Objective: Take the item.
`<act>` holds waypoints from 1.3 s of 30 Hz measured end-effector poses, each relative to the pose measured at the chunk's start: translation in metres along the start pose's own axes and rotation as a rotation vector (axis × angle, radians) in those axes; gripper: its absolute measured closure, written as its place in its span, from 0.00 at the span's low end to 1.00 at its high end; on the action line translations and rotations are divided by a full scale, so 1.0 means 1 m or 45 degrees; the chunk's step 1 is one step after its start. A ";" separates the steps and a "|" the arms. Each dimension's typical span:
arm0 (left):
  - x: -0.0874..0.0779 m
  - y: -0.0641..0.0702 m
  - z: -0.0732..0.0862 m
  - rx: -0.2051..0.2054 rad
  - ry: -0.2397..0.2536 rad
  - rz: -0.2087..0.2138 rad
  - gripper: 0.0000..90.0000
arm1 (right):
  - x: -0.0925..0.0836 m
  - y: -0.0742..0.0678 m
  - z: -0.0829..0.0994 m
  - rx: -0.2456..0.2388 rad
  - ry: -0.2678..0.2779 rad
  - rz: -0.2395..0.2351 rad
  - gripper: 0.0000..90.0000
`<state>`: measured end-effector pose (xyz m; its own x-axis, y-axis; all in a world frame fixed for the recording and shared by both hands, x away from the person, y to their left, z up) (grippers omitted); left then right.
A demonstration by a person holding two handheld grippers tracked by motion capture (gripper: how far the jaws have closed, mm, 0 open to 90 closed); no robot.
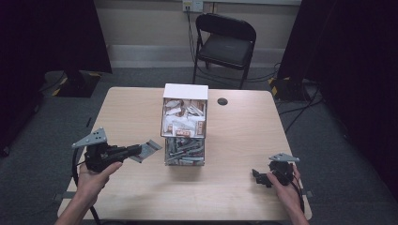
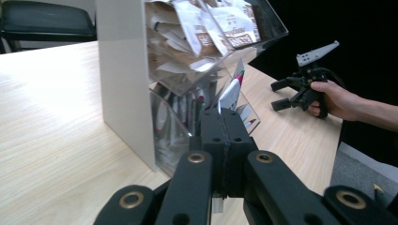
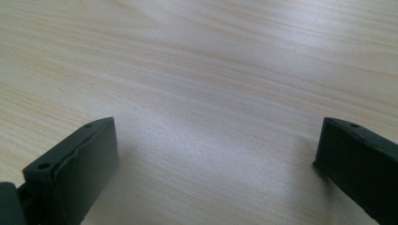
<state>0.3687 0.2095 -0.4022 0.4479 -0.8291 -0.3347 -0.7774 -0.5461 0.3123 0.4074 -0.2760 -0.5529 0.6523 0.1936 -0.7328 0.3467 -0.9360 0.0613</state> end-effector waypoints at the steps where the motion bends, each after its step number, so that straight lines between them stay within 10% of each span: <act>1: -0.001 -0.001 0.000 -0.004 -0.001 -0.004 1.00 | 0.000 0.000 0.000 -0.001 0.000 0.000 0.00; 39: 0.024 -0.047 0.030 -0.049 -0.158 -0.128 1.00 | 0.000 0.000 0.000 0.000 -0.001 0.000 0.00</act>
<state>0.4029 0.2187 -0.4520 0.4624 -0.7502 -0.4726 -0.7132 -0.6314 0.3046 0.4075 -0.2760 -0.5529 0.6519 0.1935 -0.7332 0.3466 -0.9360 0.0611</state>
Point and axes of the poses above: each handheld gripper's, and its own axes: x roughly forward along the jaws, z roughly out of its underside, y roughly to its right, the point moved 7 cm from there along x, roughly forward along the jaws, and after that the axes turned 4 degrees about z, right-handed, at the moved point
